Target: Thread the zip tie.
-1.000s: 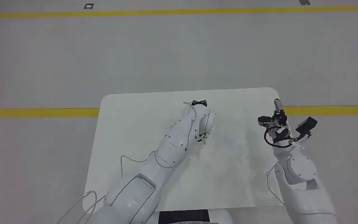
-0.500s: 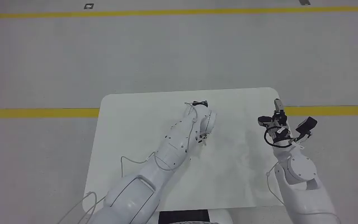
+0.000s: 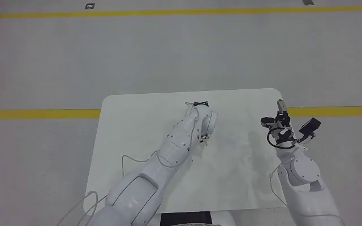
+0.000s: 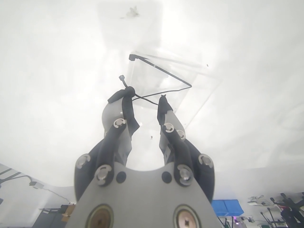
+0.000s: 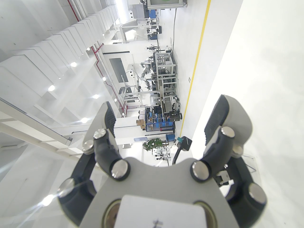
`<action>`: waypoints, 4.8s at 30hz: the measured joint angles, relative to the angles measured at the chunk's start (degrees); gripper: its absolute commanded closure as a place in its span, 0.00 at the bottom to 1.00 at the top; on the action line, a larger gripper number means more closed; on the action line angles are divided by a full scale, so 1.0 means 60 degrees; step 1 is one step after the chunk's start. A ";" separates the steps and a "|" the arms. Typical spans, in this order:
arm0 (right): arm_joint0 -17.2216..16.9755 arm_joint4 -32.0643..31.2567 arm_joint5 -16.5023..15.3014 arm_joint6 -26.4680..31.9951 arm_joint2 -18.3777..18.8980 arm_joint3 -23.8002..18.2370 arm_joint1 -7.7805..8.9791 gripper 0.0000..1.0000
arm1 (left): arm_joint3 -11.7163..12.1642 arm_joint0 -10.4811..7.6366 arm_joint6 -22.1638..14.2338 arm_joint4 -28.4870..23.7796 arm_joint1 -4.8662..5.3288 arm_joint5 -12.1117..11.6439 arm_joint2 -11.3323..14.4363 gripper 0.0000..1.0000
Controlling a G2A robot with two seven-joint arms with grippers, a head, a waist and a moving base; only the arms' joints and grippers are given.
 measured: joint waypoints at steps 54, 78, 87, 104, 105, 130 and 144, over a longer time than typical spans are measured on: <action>0.0000 0.0000 0.0000 0.0000 0.0000 0.0000 0.0000 0.00 | -0.0015 0.0114 0.0567 0.0030 0.0008 0.0000 0.0086 0.78; 0.0000 0.0000 0.0000 0.0000 0.0000 0.0000 0.0000 0.00 | 0.1024 -0.0411 0.1206 -0.0570 -0.0139 0.0000 0.0098 0.74; 0.0000 0.0000 0.0000 0.0000 0.0000 0.0000 0.0000 0.00 | 0.1222 -0.0513 0.1319 -0.0772 -0.0155 0.0000 0.0203 0.87; 0.0000 0.0000 0.0000 0.0000 0.0000 0.0000 0.0000 0.00 | 0.1395 -0.0674 0.1419 -0.0945 -0.0207 0.0000 0.0333 1.00; 0.0000 0.0000 0.0000 0.0000 0.0000 0.0000 0.0000 0.00 | 0.1349 -0.0655 0.1434 -0.0950 -0.0199 0.0000 0.0334 1.00; 0.0000 0.0000 0.0000 0.0000 0.0000 0.0000 0.0000 0.00 | 0.0428 -0.0066 0.1538 -0.0746 -0.0015 0.0000 0.0385 0.65; 0.0000 0.0000 0.0000 0.0000 0.0000 0.0000 0.0000 0.00 | 0.1096 -0.0400 0.1666 -0.1002 -0.0117 0.0000 0.0448 0.74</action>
